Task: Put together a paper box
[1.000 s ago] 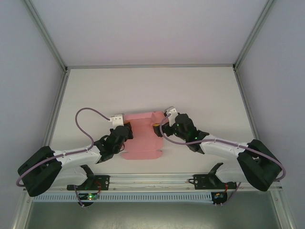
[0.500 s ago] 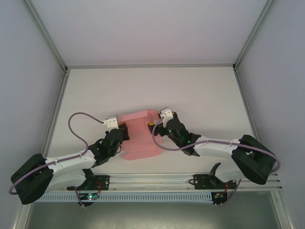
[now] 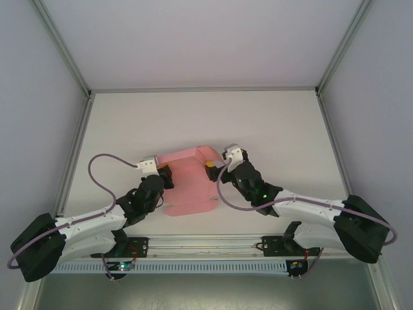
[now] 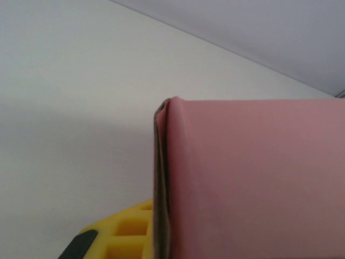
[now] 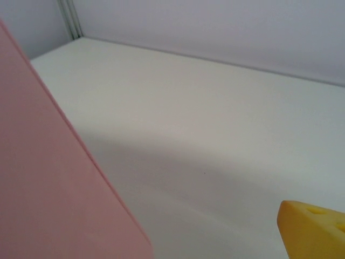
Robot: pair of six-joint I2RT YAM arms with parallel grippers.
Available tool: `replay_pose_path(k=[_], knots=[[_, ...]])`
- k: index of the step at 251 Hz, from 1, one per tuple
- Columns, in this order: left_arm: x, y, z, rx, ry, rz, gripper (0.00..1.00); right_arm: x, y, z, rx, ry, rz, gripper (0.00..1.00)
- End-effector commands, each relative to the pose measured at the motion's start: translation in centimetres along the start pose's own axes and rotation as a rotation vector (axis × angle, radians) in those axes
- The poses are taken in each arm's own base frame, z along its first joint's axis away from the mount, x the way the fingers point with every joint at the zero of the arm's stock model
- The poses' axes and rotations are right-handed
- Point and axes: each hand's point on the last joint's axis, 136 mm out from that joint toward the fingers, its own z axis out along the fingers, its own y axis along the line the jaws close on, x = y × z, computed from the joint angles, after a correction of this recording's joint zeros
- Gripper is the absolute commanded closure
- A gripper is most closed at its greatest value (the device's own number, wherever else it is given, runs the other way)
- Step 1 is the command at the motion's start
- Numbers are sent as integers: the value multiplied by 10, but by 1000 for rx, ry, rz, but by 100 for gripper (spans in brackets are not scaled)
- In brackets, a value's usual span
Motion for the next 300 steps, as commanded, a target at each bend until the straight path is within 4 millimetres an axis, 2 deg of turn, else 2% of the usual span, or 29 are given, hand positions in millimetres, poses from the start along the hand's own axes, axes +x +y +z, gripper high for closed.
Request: replay_pose_path(k=[1,36,79,118,149,180,209,245,300], knots=[[-5,1,-3,-17,-18,-13,100,3,-10,-13,-8,10,-4,2],[-5,4,-5,-27,-18,-9,100,-9,-23,-35,-50,-48,46,2],[-2,3,-3,-24,-5,12,100,-18,-54,-57,-40,-106,117,2],[0,-6,0,-1,23,36,100,-18,-84,-60,18,-59,188,2],[3,-9,4,1,43,48,100,-15,-93,-52,-1,-18,239,2],[6,-14,7,9,61,60,100,-12,-90,-38,-58,34,243,2],[6,-19,9,20,69,65,100,-15,-75,-24,-153,59,233,2],[7,-22,12,23,82,64,100,-7,-59,-9,-251,125,227,2],[7,-25,16,18,88,65,100,3,-42,1,-345,178,222,2]])
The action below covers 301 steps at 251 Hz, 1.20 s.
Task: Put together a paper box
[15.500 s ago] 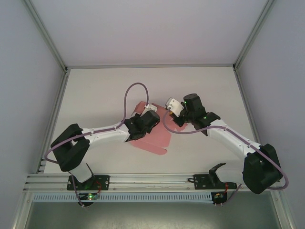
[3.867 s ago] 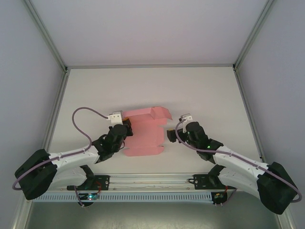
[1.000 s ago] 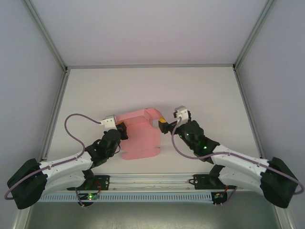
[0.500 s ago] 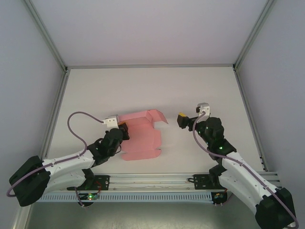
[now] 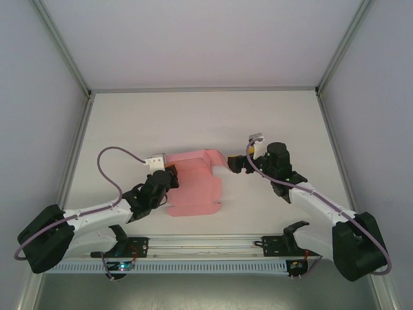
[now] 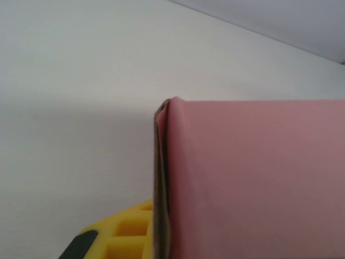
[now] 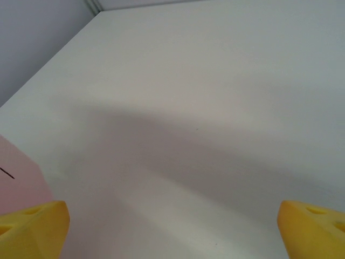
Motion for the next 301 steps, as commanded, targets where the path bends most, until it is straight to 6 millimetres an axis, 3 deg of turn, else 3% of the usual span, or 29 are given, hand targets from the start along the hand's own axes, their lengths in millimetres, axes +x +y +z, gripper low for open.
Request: replay_pose_path(k=[1,145,301], knots=[[-8,-10,1,8,-11,4,100,-14,27,3,-129,-17,-58,2],[-9,-9,-2,6,-13,-3,100,-1,74,12,-314,46,-136,2],[-7,-9,-3,11,-4,4,100,9,109,24,-421,109,-221,5]])
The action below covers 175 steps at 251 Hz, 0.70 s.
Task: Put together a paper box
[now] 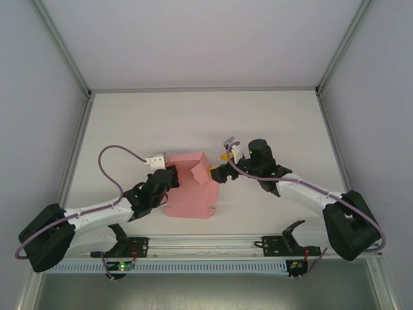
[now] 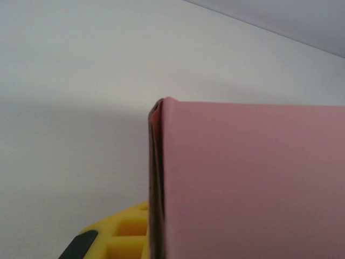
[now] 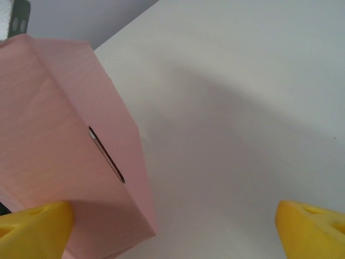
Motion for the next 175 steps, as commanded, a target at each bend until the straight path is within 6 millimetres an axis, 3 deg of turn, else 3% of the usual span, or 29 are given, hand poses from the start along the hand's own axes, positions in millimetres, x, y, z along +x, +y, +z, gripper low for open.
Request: replay_pose_path(k=[1,113,175], knots=[[-10,-10,-4,26,-22,-6,100,-16,22,4,-77,-21,-82,5],[-8,-4,-3,-6,-18,-5,100,-14,26,-1,37,28,-173,9],[-6,-5,-2,-4,-7,1,100,-8,39,-1,-17,52,-197,18]])
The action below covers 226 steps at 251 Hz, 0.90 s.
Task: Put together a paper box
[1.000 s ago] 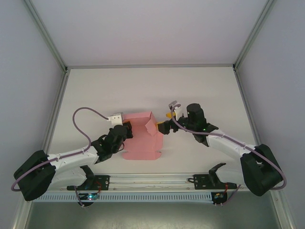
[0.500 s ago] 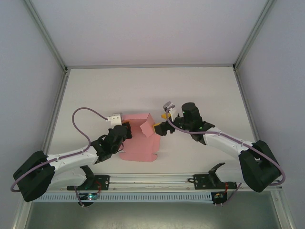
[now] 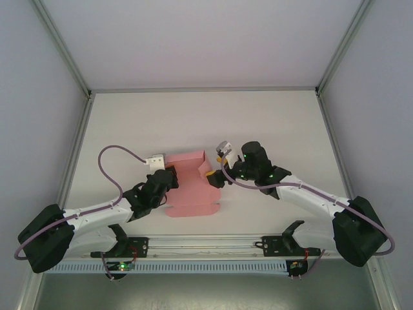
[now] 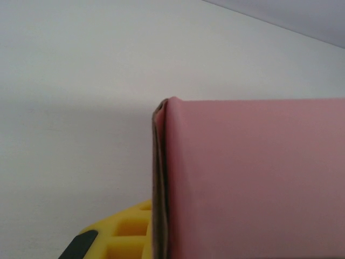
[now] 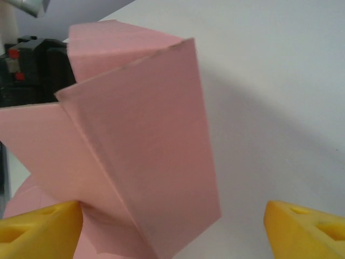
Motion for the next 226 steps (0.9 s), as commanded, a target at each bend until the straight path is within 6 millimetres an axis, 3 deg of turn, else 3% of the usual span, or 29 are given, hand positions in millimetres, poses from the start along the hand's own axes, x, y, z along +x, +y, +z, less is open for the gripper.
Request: replay_pose_path(k=[1,36,113,177,198,226], knots=[[-8,-11,-1,21,-15,-9,100,-13,14,-2,-52,-19,-45,18],[-9,-15,-1,40,-10,-7,100,-15,17,3,-57,-12,-73,25],[-7,-23,2,65,9,2,100,-25,-17,23,238,-2,-102,38],[-5,-23,3,56,19,-6,100,-32,-31,31,430,-30,-126,85],[-6,-19,3,35,16,-20,100,-29,-41,30,510,-14,-115,90],[-9,-14,2,4,10,-42,100,-26,-68,18,728,-13,-56,100]])
